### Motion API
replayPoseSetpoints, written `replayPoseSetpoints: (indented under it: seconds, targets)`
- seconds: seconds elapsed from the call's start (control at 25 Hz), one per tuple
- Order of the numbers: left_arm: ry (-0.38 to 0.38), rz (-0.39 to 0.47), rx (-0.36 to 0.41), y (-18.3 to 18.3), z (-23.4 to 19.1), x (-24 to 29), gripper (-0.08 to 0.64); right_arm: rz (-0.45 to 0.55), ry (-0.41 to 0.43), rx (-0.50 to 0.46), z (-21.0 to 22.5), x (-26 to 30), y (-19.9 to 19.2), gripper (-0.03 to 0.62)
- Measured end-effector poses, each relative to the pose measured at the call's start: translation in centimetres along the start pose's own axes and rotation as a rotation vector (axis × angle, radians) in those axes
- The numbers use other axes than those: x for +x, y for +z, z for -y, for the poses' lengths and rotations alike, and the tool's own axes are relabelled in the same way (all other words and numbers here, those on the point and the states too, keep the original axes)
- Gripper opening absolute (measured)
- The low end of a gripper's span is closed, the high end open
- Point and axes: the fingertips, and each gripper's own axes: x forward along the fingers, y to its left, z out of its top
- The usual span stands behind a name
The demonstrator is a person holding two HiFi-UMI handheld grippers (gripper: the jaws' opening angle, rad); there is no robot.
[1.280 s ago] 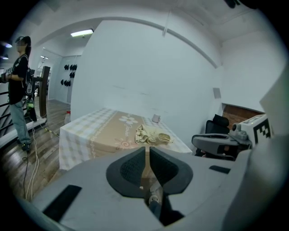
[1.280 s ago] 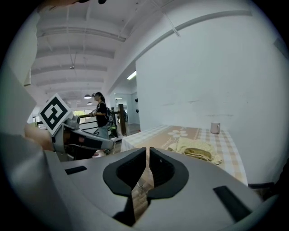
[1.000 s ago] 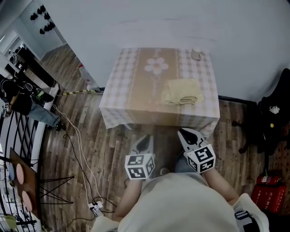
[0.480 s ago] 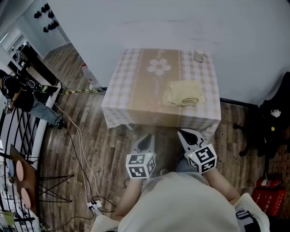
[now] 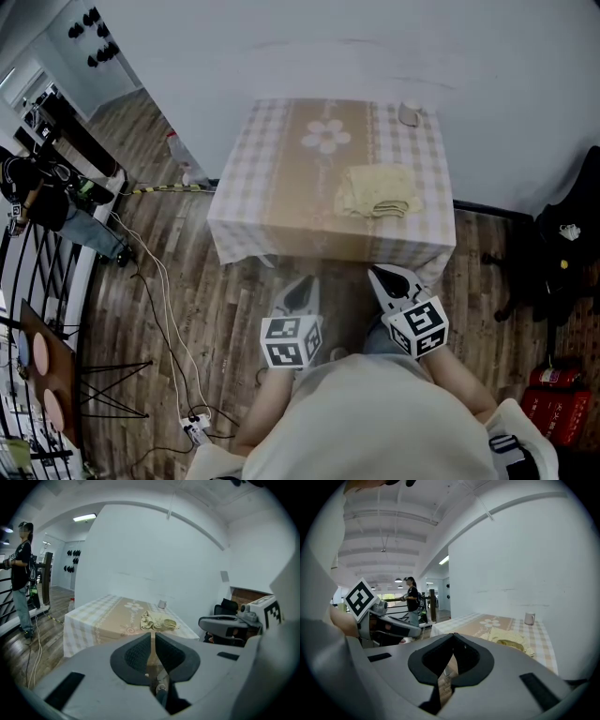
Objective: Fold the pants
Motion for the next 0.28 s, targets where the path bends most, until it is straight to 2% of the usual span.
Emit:
replayPoseSetpoints:
  seconds: [0.28]
  targets:
    - [0.006,-0.01,0.004,-0.33,0.02,0.13,0.029,-0.001,-0.005,0.004,0.47,0.05,-0.26,0.002]
